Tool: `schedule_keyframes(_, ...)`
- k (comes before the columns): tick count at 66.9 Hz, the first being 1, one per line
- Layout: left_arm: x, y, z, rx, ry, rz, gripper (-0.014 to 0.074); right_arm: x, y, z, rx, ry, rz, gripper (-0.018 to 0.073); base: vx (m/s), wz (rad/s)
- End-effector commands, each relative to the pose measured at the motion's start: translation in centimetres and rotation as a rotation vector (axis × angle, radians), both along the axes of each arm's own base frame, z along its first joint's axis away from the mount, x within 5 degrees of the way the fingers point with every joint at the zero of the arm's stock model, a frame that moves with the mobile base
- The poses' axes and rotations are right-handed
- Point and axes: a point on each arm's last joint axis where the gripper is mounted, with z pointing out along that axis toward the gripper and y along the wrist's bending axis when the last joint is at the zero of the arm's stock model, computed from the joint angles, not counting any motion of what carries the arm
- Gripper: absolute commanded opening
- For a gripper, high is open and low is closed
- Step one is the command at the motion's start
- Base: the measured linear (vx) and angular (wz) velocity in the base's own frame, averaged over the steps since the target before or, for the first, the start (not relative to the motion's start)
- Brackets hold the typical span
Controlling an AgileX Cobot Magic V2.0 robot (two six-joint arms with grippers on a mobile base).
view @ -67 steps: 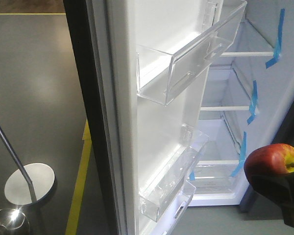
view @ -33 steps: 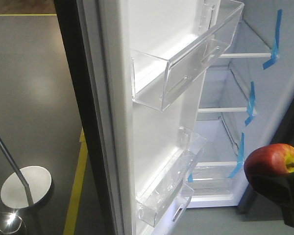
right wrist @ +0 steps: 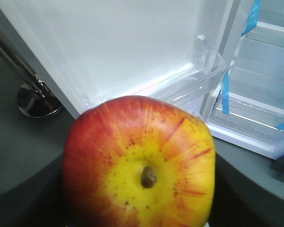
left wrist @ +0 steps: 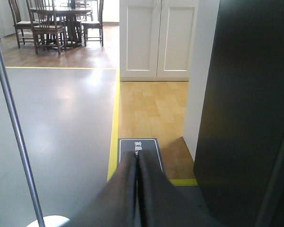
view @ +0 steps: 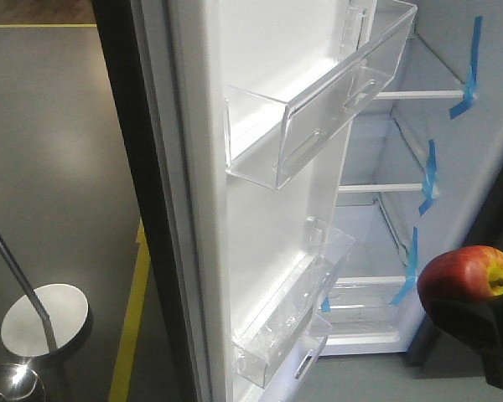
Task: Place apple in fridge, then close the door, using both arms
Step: 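Approach the upper clear door bin with the apple held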
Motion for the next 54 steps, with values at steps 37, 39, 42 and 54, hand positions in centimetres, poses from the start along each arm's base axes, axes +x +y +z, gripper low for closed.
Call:
schedule_keyframes(37,0.11,-0.02,0.05,-0.013,-0.055,-0.003,-0.0006,0.25,0.12,1.29,0.046,-0.083,-0.011,0.0175,0.00,0.00)
schedule_keyframes(39,0.11,-0.02,0.05,-0.013,-0.055,-0.003,-0.0006,0.28,0.15,1.34,0.052,-0.087,-0.012,0.0175,0.00,0.00)
schedule_keyframes(42,0.11,-0.02,0.05,-0.013,-0.055,-0.003,-0.0006,0.34,0.19,1.45,0.062,-0.097,-0.014,0.0175,0.00,0.00)
schedule_keyframes(54,0.11,-0.02,0.05,-0.013,-0.055,-0.003,-0.0006,0.35,0.07,1.38,0.025,-0.110,0.001,0.0175,0.00,0.00)
